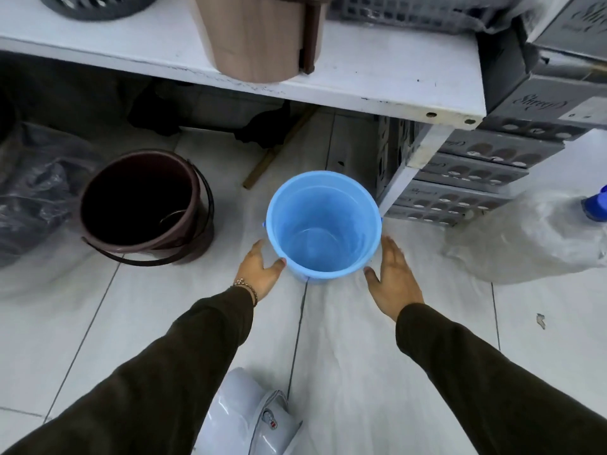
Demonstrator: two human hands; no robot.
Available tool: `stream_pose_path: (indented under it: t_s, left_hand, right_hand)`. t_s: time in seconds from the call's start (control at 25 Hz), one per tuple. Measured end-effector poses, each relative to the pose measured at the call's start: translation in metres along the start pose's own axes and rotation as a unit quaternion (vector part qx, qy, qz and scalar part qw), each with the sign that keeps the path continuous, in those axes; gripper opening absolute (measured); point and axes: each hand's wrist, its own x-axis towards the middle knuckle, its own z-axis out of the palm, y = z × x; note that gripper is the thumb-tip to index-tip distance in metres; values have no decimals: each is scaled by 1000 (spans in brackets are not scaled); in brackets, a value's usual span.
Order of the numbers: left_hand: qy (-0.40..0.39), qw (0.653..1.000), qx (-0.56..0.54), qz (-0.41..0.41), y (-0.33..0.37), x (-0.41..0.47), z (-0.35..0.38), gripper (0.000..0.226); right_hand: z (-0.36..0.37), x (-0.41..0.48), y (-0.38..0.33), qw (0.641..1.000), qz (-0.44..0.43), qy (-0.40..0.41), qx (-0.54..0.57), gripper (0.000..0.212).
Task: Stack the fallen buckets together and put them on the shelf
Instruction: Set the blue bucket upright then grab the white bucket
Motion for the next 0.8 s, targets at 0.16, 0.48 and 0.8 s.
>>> stream_pose_path:
  t_s: [0.16, 0.48, 0.8]
  left_hand:
    - [20, 993, 72, 88, -30, -60, -22, 59]
    - [-27, 998, 55, 15, -153, -179, -5, 82]
    - [36, 975, 214, -55, -294, -260, 101, 79]
  right_hand:
    - [-1, -47, -11, 997, -44, -30, -60, 73]
    - [90, -154, 0, 969, -104, -181, -132, 61]
    - [233, -245, 42, 957, -81, -247, -127, 47]
